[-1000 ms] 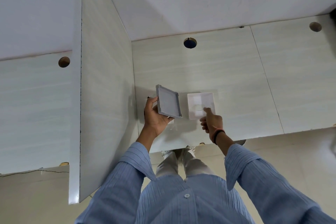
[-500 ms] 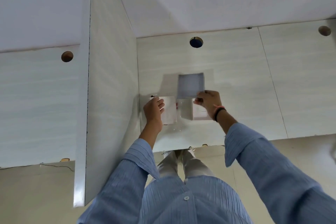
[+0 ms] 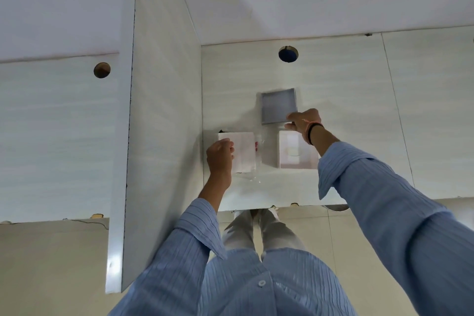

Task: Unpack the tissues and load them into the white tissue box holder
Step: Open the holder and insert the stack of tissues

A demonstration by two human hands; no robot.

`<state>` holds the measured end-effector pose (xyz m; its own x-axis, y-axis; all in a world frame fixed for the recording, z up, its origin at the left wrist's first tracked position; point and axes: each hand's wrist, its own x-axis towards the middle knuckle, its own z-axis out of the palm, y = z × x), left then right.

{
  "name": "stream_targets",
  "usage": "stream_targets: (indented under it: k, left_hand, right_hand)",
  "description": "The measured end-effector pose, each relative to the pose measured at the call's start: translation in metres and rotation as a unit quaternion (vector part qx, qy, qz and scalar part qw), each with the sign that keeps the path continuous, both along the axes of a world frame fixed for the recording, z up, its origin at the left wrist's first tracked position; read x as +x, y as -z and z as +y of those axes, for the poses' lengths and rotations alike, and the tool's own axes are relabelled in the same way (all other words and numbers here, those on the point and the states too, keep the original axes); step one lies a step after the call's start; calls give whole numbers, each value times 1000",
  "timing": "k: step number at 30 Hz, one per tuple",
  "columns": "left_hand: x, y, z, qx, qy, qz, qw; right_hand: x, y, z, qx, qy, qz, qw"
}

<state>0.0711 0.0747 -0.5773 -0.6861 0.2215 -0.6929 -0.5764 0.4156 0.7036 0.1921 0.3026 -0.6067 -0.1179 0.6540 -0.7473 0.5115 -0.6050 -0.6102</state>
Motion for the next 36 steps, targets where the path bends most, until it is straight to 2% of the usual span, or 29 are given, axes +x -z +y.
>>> stream_targets:
  k: [4,8,10,14,17,25,33,36]
  left_hand:
    - [2,-3,0,-4,5,0,1000]
    - [3,-4,0,-16,11,1,1000]
    - [4,-3,1,-34,18,17,999]
    - [6,-3,2,-88,36,57,994]
    - [6,-4,1,-105,22,63,992]
    - [7,-4,-2,-97,31,73,992]
    - [4,2,-3,-106,42,88,990]
    - [3,5,-5,-115,57,102,987]
  right_hand:
    - [8,-3,-6,-5,20,15,1000]
    - [27,-15,-17,166,-31,-85,982]
    - [42,-16,-25,197,-71,-138,968]
    - [71,-4,-46,131,-149,-233,952]
    - [82,4,-59,102,-193,-233,948]
    - [77,2,-61,130,-227,-246,933]
    - [78,-2,-61,123,-200,-217,947]
    - [70,-10,-68,208,-194,-205,937]
